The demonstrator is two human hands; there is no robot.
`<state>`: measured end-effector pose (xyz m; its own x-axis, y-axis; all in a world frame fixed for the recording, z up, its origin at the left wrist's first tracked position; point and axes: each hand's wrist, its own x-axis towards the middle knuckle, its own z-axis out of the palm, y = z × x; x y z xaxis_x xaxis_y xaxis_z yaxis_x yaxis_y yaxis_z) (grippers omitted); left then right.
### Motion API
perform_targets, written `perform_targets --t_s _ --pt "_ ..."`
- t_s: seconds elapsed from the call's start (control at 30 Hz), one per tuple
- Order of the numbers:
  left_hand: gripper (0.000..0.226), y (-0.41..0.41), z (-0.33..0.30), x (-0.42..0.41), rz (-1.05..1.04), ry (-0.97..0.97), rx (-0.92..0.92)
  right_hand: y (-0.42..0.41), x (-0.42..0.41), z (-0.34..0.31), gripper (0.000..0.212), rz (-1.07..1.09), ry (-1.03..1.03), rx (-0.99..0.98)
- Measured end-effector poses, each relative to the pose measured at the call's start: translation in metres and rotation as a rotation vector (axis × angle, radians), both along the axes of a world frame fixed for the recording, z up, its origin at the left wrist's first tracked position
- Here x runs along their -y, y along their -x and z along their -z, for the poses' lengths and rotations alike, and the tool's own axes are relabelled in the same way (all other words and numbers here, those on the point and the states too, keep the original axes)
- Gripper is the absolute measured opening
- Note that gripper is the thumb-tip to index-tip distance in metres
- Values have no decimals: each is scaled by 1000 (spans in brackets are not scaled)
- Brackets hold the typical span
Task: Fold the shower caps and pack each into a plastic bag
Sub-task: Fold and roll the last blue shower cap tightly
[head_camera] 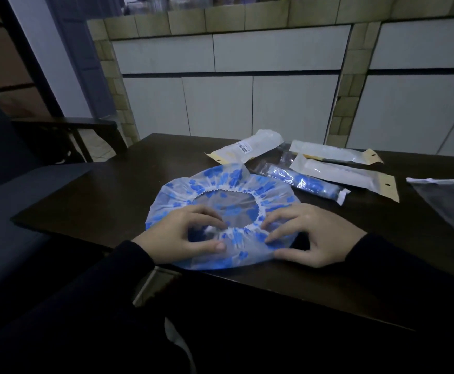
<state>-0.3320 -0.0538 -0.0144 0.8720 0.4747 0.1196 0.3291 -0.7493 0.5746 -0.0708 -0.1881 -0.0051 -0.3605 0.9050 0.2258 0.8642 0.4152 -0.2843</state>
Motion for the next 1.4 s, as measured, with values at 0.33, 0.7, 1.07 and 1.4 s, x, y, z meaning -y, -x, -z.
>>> perform_targets --t_s 0.33,0.7,1.07,1.4 --pt "32 16 -24 -14 -31 147 76 -1 -22 -7 23 460 -295 -414" --pt "28 9 -35 -46 -532 22 133 -11 -37 -6 10 477 -70 -586" --pt "24 -16 -1 -59 -707 -311 -250 -18 -44 4 36 839 58 -115" --pt "25 -37 -14 -44 -547 -891 58 19 -44 -11 38 691 -435 126"
